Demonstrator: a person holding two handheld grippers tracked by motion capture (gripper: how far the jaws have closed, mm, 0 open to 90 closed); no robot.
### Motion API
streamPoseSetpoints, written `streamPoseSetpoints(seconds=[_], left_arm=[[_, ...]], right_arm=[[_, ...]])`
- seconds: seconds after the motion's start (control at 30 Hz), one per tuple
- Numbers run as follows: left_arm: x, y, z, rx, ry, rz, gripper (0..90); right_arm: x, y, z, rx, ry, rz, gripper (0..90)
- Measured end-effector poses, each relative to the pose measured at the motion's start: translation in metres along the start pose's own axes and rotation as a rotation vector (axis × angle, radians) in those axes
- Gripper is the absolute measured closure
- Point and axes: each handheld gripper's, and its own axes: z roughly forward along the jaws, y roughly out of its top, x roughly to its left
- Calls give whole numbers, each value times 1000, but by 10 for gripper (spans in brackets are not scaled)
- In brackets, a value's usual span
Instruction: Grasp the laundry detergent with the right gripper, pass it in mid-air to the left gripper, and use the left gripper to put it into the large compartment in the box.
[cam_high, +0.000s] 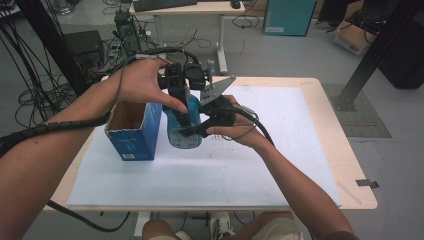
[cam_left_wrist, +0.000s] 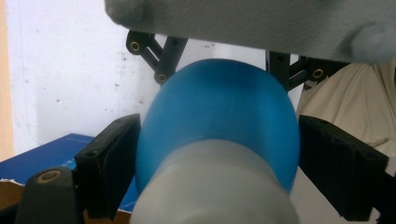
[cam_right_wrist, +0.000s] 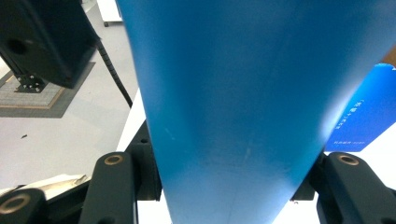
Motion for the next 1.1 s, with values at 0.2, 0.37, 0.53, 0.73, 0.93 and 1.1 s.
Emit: streamPoseSetpoints(seconds=[0.2, 0.37, 0.53, 0.73, 0.93, 1.1], left_arm=[[0, 0, 0, 8, -2, -4, 216], [0, 1, -2, 8, -3, -3, 254], [-1, 0, -1, 4, 7, -3, 291], [0, -1, 0, 15, -4, -5, 351], [1, -1, 0, 62, -22, 0, 358], [2, -1, 1, 65, -28, -4, 361]], right_arm=[[0, 0, 0, 2, -4, -1, 437], [1, 1, 0, -2, -3, -12, 436], [1, 1, 0, 2, -5, -17, 437], [0, 1, 1, 3, -14, -45, 437], [3, 1, 3, 2, 6, -21, 436], [3, 1, 4, 3, 11, -22, 436]])
